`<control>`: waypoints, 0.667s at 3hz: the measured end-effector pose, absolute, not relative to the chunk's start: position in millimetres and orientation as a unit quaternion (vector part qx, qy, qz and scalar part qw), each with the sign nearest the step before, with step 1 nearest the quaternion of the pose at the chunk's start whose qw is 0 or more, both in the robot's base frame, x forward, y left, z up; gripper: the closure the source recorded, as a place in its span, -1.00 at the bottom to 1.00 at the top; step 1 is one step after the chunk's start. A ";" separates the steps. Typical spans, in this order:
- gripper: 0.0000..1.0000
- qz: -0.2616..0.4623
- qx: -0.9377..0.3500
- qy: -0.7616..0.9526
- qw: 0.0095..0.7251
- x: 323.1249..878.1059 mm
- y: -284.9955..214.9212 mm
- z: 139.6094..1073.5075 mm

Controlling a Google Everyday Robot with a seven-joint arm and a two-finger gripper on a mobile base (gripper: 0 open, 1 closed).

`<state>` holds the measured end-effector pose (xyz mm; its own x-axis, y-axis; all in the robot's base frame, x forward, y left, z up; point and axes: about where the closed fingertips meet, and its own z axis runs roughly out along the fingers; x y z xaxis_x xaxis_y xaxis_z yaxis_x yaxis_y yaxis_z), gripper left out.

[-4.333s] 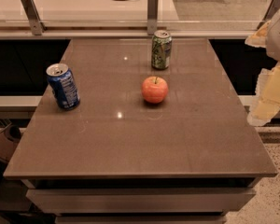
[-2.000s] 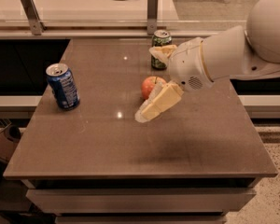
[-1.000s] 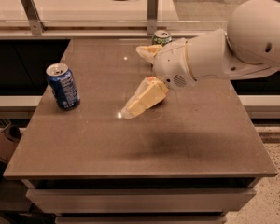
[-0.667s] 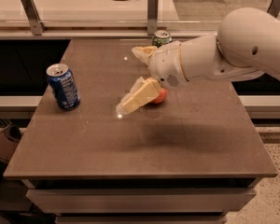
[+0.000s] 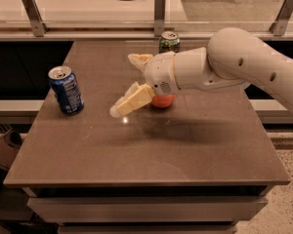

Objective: Pick pepsi can

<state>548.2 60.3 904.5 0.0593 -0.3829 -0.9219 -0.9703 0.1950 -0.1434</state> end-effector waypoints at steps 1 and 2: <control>-1.00 0.317 -0.554 0.607 0.474 554.6 79.5 898.9; -1.00 0.324 -0.557 0.602 0.472 556.4 101.8 892.4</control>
Offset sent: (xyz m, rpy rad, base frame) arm 0.0130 0.0641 -0.0211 0.0269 0.0118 0.0409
